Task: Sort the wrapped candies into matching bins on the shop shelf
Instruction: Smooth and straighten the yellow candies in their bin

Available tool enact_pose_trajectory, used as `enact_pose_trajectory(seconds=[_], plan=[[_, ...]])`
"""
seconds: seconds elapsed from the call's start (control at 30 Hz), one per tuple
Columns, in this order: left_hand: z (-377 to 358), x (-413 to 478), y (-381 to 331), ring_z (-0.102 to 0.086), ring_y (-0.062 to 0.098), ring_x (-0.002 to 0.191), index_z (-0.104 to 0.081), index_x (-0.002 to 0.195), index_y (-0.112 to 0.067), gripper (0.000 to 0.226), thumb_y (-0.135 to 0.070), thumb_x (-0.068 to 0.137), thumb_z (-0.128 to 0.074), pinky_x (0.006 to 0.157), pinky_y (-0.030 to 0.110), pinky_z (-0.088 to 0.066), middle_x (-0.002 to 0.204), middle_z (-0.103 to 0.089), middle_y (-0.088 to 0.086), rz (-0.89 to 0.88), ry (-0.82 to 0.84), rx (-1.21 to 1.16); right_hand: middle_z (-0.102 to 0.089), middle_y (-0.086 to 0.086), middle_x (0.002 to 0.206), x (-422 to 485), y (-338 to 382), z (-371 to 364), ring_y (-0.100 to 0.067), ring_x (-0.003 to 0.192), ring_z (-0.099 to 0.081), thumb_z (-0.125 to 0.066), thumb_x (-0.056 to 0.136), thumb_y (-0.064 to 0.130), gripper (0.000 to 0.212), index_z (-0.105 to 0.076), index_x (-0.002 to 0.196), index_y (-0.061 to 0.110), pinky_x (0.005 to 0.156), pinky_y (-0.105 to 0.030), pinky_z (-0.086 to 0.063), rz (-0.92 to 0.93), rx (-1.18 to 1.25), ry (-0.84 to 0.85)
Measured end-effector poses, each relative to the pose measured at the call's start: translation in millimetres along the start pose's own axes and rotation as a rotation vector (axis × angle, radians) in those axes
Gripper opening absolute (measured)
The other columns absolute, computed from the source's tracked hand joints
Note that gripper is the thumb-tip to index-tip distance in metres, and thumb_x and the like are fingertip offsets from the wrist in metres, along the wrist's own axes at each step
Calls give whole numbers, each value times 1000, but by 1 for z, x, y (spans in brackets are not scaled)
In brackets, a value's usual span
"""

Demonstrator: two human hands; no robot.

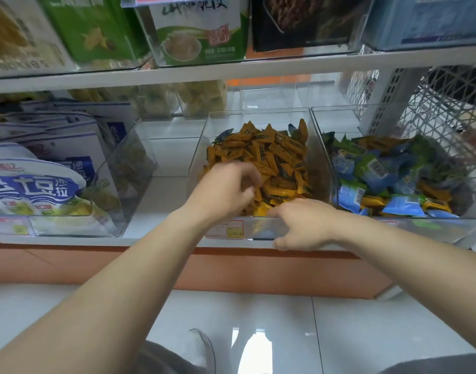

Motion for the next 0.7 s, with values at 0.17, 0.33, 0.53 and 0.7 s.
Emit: enact_pose_trajectory(seconds=[0.17,0.33,0.53,0.7], plan=[[-20,-14,5,-62,4,99,-65,115,-28,36,-25,80,-70,81,16,-49,108,-67,-13,34,447,-28,-60,4,90,13,-3,4,-12,77,-55,-74,79,39,49,-57,123,26,59,-29,-44,-4,155,216],[-23,-16,16,-51,15,120,-48,140,-38,71,-50,73,-66,82,30,-47,135,-54,-13,-19,456,343,-55,7,109,19,-6,5,-13,97,-52,-74,82,40,66,-46,141,32,71,-26,-41,-12,239,307],[-23,-17,21,-53,11,96,-48,137,-48,72,-59,67,-63,66,28,-40,117,-63,-14,57,488,313,-55,2,87,28,1,4,-20,88,-53,-72,79,44,43,-62,111,19,69,-35,-47,-27,34,273],[-23,-20,24,-54,13,100,-49,136,-47,71,-59,68,-64,72,30,-44,120,-63,-11,28,466,275,-53,2,100,28,-1,0,-20,100,-43,-73,75,55,49,-61,110,23,79,-39,-50,-12,-26,205]])
Point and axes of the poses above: each hand's wrist, its own x-axis towards the middle knuckle, its own z-axis out of the back of the hand, y = z × x, the point moved 3 cm from there along x, towards the middle knuckle
